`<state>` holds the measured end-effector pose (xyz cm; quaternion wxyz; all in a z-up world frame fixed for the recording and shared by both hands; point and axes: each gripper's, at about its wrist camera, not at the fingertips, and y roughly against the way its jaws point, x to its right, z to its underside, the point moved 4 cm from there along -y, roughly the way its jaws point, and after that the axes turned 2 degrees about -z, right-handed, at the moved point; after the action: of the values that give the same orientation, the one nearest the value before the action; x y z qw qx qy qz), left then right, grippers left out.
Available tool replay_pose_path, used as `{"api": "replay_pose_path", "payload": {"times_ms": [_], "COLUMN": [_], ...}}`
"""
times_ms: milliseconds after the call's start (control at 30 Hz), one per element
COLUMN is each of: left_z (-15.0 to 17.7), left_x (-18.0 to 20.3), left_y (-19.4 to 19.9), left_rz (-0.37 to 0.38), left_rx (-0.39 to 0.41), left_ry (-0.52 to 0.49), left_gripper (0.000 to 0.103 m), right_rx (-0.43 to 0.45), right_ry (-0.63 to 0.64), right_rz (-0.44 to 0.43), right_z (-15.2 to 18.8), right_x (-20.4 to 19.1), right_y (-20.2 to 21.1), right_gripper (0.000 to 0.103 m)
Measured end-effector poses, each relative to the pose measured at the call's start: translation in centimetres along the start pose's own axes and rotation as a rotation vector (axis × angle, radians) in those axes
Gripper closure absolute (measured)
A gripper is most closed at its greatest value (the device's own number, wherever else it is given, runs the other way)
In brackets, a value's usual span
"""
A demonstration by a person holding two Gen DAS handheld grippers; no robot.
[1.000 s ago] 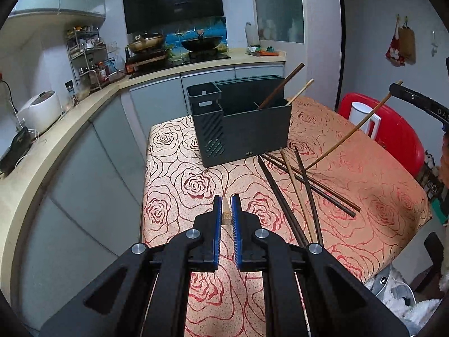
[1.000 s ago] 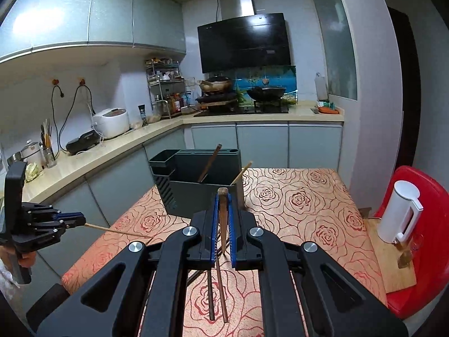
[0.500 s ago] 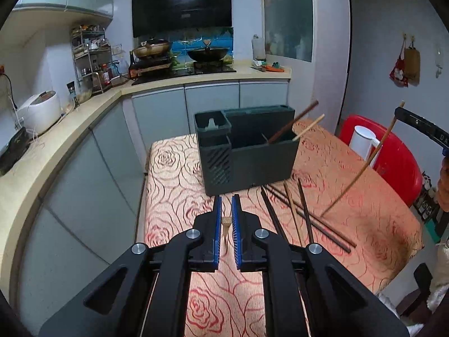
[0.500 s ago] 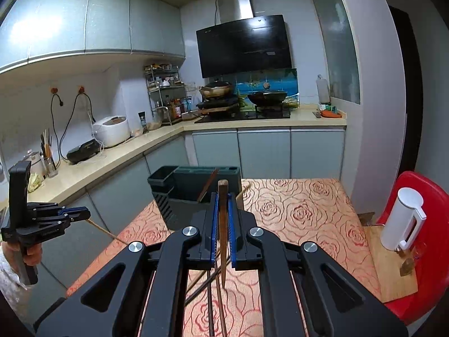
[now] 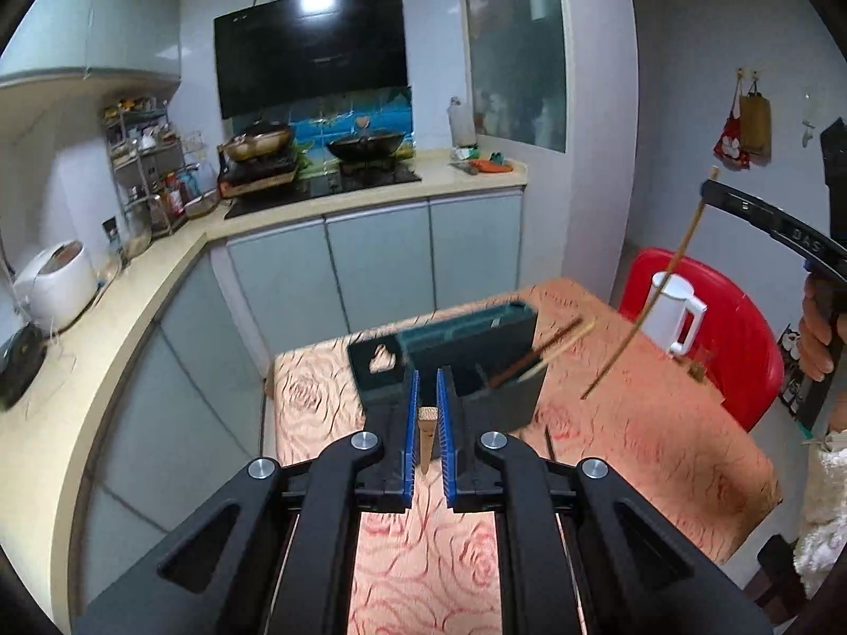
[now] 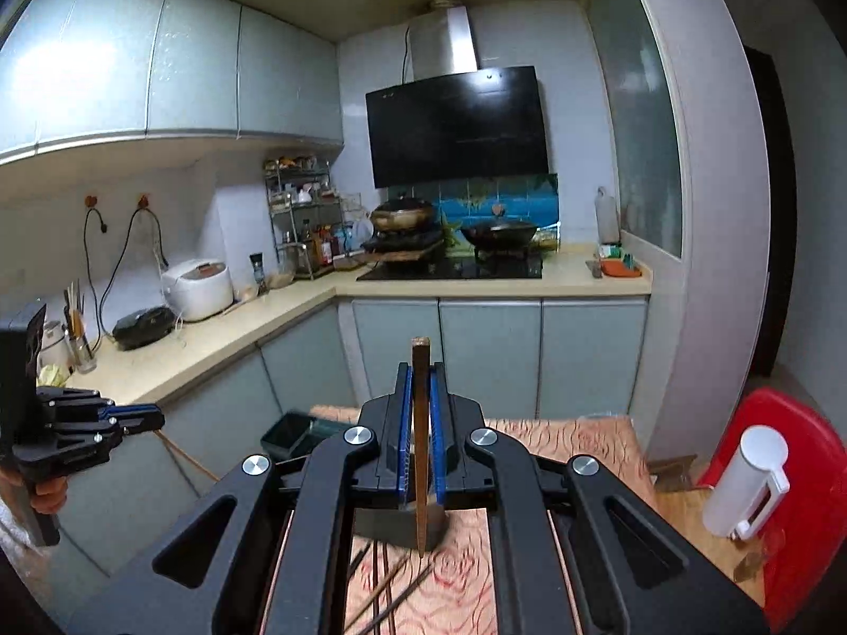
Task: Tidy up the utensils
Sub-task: 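Lift both chopsticks and lower them into the dark green holder with both tools, then open the left tool while the right tool opens, releasing both chopsticks into the holder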
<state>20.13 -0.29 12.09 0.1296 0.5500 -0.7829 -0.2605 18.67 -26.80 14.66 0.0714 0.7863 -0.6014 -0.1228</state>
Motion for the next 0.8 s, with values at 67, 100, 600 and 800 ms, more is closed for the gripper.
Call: {"api": "replay_pose_path", "payload": {"times_ms": [67,100,600,800], "left_z": [-1.4,-2.2,-7.3,-5.7], "left_x": [0.4,0.7,2.1,2.1], "left_y": [-0.5,-1.0,-7.5,-12.0], "left_rz": [0.008,0.01,0.001,-0.012], "left_rx": [0.006,0.008,-0.021,-0.099], "left_ry": [-0.012,-0.02,-0.043,-0.035], "left_gripper": [0.096,0.096,0.096,0.096], "right_rx": [0.012,0.016,-0.025,-0.107], "right_ry": [-0.008,-0.014,-0.04,-0.049], "right_rz": [0.002,0.003,-0.033,-0.045], "right_z": [-1.2,-1.7,-3.5,-1.5], "right_x": [0.3,0.5,0.9,0.7], "right_y": [-0.8,-1.3,-7.8,-10.8], "right_gripper": [0.096,0.096,0.096,0.096]}}
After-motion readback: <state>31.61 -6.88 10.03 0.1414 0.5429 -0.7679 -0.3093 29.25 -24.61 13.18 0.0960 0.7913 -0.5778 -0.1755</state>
